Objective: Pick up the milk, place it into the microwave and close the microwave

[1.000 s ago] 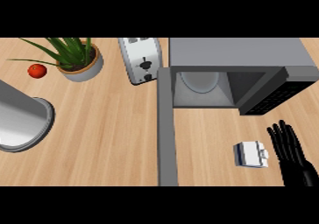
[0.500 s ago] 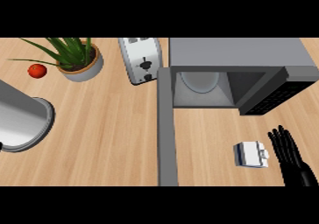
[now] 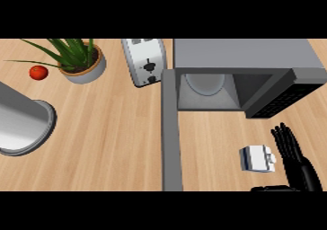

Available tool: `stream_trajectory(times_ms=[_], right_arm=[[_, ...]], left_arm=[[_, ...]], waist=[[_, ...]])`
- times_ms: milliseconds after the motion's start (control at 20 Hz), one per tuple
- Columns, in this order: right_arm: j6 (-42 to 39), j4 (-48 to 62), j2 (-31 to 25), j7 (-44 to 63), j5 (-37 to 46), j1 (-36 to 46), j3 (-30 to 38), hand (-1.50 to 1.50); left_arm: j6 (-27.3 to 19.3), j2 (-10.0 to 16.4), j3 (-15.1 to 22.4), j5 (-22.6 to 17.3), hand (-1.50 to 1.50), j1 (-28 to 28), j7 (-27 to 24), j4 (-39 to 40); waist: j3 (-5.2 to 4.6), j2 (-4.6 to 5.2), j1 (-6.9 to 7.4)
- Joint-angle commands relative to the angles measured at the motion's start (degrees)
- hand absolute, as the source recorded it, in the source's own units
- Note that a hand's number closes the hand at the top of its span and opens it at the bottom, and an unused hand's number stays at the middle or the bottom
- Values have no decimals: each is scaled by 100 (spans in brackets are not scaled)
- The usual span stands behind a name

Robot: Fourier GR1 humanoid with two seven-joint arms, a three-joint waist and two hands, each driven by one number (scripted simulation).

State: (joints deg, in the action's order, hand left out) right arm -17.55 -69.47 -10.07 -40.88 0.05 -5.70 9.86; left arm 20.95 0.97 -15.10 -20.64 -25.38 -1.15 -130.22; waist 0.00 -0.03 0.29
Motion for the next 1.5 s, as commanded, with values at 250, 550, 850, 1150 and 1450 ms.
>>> stream_trajectory(times_ms=[250, 550, 850, 1150, 1450], right_arm=[[863, 1664, -86, -523, 398, 894, 401, -150], [1282, 3539, -342, -1575, 728, 1477, 627, -150], [-847, 3959, -760, -1772, 495, 1601, 327, -150], [-1630, 3694, -542, -2069, 471, 1606, -255, 150], [576, 3104, -41, -2446, 463, 1390, -55, 150]], left_arm=[[26, -50, -196, 29, -150, 221, 72, 76], [-83, 19, -254, -27, -150, 511, 364, 110], [159, -95, -122, -165, -150, -51, 20, 15], [304, 43, -355, -240, -150, -81, -21, 176], [145, 181, -523, -753, -150, 49, 419, -9]], waist=[[2, 6, 14], [7, 17, 16], [15, 11, 88], [11, -6, 70], [5, -11, -12]])
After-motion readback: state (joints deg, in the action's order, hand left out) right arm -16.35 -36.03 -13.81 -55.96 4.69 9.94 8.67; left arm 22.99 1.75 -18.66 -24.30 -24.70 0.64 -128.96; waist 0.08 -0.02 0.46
